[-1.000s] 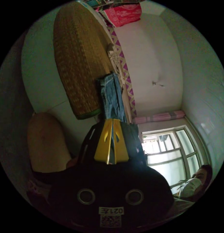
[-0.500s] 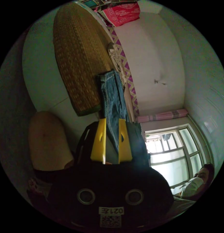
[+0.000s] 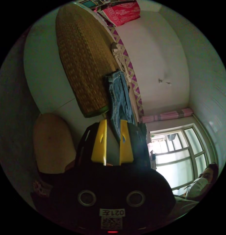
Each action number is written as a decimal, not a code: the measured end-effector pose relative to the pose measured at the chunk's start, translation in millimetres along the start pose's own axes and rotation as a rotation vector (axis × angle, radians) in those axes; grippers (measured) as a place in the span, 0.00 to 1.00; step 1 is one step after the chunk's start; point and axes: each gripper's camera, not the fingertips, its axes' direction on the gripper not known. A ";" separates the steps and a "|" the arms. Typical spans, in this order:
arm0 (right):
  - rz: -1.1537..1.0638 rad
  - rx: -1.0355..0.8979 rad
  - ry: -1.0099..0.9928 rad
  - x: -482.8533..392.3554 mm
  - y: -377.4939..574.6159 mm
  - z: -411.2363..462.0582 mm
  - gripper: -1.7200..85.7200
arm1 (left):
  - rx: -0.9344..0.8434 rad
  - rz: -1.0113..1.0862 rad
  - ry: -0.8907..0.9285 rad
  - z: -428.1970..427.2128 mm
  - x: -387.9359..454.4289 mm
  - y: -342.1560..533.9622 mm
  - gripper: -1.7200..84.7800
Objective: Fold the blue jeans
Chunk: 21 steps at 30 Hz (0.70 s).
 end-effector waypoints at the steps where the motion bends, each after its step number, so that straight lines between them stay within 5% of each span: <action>1: 0.000 0.001 0.001 2.8 0.0 1.3 0.09 | 0.000 -0.001 0.016 3.8 1.1 -1.5 0.11; 15: 0.000 -0.013 0.007 40.8 13.6 19.1 0.03 | 0.006 -0.005 0.098 40.4 23.4 -16.4 0.01; 21: 0.088 -0.035 -0.339 59.1 -2.8 23.3 0.02 | -0.044 0.045 0.201 59.2 63.5 -35.8 0.01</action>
